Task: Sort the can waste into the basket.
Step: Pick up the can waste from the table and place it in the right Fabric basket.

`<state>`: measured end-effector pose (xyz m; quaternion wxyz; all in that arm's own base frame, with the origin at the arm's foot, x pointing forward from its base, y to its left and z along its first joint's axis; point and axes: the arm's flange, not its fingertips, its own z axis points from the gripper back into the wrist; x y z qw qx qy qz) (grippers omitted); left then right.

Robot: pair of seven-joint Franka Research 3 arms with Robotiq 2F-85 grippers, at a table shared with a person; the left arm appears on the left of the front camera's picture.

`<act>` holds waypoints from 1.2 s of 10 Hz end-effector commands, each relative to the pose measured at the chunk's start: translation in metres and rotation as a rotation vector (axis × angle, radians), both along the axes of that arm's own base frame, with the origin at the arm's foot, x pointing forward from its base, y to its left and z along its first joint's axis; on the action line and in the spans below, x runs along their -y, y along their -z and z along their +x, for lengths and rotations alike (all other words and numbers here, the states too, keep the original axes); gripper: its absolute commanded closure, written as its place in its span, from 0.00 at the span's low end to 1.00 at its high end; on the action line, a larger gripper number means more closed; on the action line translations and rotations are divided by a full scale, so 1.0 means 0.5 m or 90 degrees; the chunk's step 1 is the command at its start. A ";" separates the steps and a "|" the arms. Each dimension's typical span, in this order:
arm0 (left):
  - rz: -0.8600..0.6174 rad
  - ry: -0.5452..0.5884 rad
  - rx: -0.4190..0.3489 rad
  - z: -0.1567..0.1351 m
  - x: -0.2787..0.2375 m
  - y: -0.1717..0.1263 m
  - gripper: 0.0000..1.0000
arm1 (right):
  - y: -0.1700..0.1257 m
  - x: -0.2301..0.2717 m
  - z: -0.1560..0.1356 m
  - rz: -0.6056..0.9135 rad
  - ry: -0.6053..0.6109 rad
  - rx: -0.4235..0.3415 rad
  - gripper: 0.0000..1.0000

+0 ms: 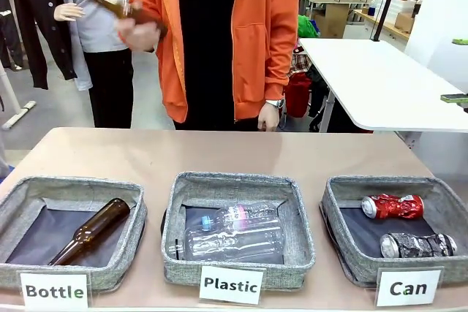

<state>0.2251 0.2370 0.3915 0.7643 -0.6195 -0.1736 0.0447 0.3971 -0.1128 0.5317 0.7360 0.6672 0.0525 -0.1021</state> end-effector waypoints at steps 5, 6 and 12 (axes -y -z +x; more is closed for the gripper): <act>-0.011 -0.001 0.006 -0.001 -0.002 -0.006 0.00 | -0.002 0.008 0.000 -0.003 -0.009 0.013 0.00; -0.011 -0.001 0.006 -0.001 -0.002 -0.006 0.00 | -0.002 0.008 0.000 -0.003 -0.009 0.013 0.00; -0.085 -0.024 0.055 -0.055 -0.150 -0.064 0.00 | -0.002 0.008 0.000 -0.003 -0.009 0.013 0.00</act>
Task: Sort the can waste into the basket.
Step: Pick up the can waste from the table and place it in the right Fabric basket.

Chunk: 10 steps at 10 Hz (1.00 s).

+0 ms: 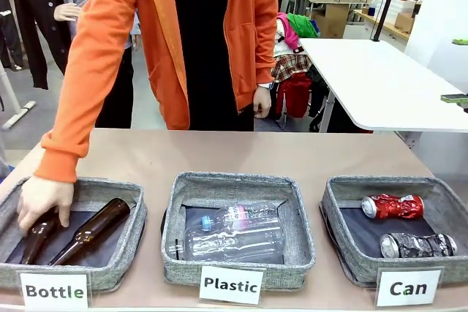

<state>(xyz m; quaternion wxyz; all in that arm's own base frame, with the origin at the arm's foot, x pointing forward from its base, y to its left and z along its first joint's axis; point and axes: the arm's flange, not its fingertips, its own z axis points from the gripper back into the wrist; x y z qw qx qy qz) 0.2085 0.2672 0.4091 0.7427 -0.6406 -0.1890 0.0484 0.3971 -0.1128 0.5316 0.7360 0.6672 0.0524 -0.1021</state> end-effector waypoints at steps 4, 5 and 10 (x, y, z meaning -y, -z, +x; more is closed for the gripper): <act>-0.105 -0.109 0.090 -0.103 -0.219 -0.039 0.00 | -0.002 0.008 0.000 -0.003 -0.009 0.013 0.00; -0.111 -0.109 0.092 -0.101 -0.222 -0.038 0.00 | -0.002 0.008 0.000 -0.003 -0.009 0.013 0.00; 0.002 0.072 0.021 0.042 -0.012 -0.032 0.00 | -0.002 0.008 0.000 -0.003 -0.009 0.013 0.00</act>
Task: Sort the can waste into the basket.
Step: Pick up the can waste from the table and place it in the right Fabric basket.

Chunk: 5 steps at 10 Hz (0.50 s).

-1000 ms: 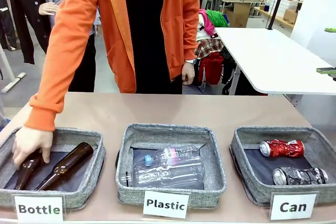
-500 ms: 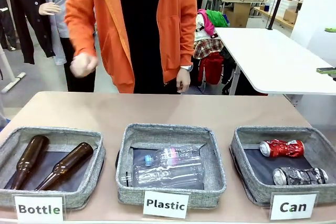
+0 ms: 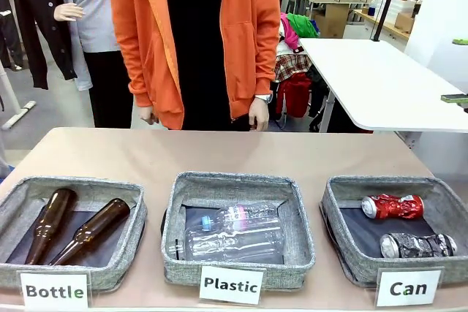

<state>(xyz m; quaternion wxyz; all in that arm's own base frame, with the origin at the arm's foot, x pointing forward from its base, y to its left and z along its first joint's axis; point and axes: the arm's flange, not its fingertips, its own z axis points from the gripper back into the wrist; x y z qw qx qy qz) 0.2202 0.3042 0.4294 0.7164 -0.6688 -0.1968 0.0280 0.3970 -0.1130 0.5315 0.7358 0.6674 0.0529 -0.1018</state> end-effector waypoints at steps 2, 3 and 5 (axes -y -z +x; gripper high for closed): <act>0.114 0.109 -0.044 0.062 0.164 0.042 0.00 | -0.002 0.007 0.000 -0.004 -0.008 0.013 0.00; 0.139 0.133 -0.048 0.071 0.202 0.058 0.00 | -0.002 0.007 0.000 -0.004 -0.008 0.013 0.00; 0.152 0.141 -0.051 0.072 0.254 0.092 0.00 | -0.002 0.007 0.000 -0.004 -0.008 0.013 0.00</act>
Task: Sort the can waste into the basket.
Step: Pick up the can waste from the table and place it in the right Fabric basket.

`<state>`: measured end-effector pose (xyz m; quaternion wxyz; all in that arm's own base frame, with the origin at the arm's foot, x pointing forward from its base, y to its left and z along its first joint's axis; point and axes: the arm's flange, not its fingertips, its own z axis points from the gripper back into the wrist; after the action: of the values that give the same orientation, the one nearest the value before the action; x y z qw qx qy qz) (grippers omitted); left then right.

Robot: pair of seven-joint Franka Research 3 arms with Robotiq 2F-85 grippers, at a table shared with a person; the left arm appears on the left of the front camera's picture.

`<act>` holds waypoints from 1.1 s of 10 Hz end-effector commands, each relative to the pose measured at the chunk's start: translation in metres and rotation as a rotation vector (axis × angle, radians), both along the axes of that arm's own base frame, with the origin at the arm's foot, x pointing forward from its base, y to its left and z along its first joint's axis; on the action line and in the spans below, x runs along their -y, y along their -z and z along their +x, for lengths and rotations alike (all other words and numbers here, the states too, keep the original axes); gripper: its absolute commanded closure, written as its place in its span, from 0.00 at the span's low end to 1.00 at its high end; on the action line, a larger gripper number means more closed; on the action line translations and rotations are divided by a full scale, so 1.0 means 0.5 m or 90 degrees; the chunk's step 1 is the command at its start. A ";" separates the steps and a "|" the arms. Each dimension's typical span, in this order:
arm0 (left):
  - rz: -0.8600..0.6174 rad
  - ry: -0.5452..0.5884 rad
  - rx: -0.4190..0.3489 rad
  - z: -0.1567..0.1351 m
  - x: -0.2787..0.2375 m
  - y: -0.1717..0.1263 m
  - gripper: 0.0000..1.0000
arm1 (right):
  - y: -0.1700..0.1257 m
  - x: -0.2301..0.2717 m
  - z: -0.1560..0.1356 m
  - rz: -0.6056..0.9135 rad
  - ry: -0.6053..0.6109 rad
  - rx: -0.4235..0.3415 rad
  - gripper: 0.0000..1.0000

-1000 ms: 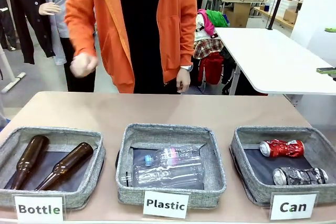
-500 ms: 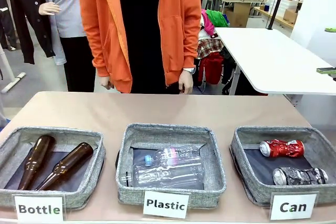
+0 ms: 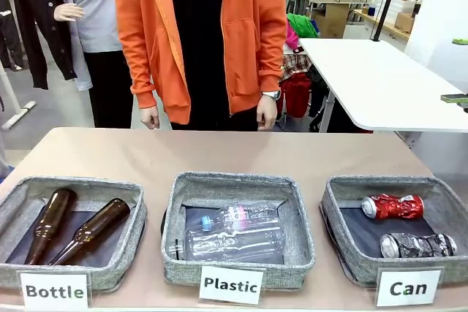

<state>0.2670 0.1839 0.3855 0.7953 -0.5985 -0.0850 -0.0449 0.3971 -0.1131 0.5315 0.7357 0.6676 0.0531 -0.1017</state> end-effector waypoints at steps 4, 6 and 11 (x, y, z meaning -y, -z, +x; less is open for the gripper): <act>0.000 0.000 0.000 0.000 0.000 0.000 0.00 | -0.003 0.007 0.000 -0.004 -0.008 0.013 0.00; 0.000 0.000 0.000 0.000 0.000 0.000 0.00 | -0.003 0.007 0.000 -0.004 -0.008 0.013 0.00; 0.000 0.000 0.000 0.000 0.000 0.000 0.00 | -0.003 0.007 0.000 -0.004 -0.008 0.013 0.00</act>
<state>0.2674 0.1823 0.3831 0.7989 -0.5935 -0.0872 -0.0429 0.3971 -0.1132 0.5314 0.7356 0.6676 0.0531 -0.1017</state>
